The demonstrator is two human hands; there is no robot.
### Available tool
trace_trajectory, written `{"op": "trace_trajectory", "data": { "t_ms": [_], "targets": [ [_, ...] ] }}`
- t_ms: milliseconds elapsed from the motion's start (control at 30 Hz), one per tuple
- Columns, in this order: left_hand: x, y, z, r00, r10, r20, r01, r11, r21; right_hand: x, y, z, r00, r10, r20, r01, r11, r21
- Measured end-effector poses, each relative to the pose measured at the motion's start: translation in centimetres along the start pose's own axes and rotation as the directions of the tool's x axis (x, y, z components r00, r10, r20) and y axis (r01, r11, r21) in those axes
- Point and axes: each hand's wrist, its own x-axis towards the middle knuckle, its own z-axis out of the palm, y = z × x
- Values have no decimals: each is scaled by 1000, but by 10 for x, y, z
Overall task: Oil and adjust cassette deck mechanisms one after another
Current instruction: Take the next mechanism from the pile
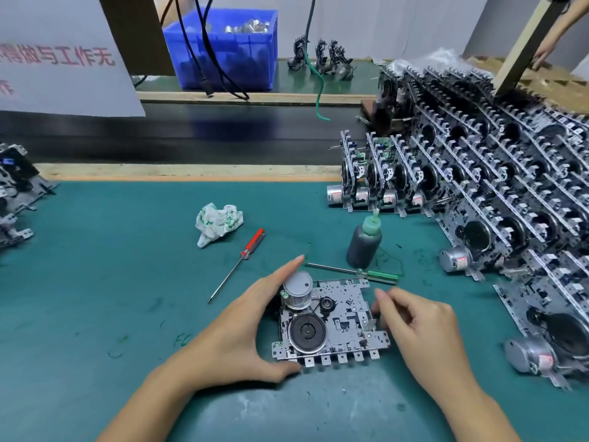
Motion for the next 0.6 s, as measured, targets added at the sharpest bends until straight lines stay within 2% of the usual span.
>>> {"op": "trace_trajectory", "data": {
  "t_ms": [133, 300, 467, 600],
  "targets": [
    [-2, 4, 2, 999, -13, 42, 13, 1000, -2, 0, 1, 0, 1000, 5, 23, -5, 1000, 1],
    [6, 16, 10, 999, 44, -21, -40, 986, 161, 1, 0, -1, 999, 18, 38, -17, 1000, -20],
    [1, 10, 3, 1000, 10, -29, -7, 994, 113, 1, 0, -1, 998, 36, 47, -37, 999, 9],
    [0, 8, 3, 999, -5, -41, 9, 996, 90, 0, -4, -2, 999, 42, -11, -40, 993, 109]
  ]
}}
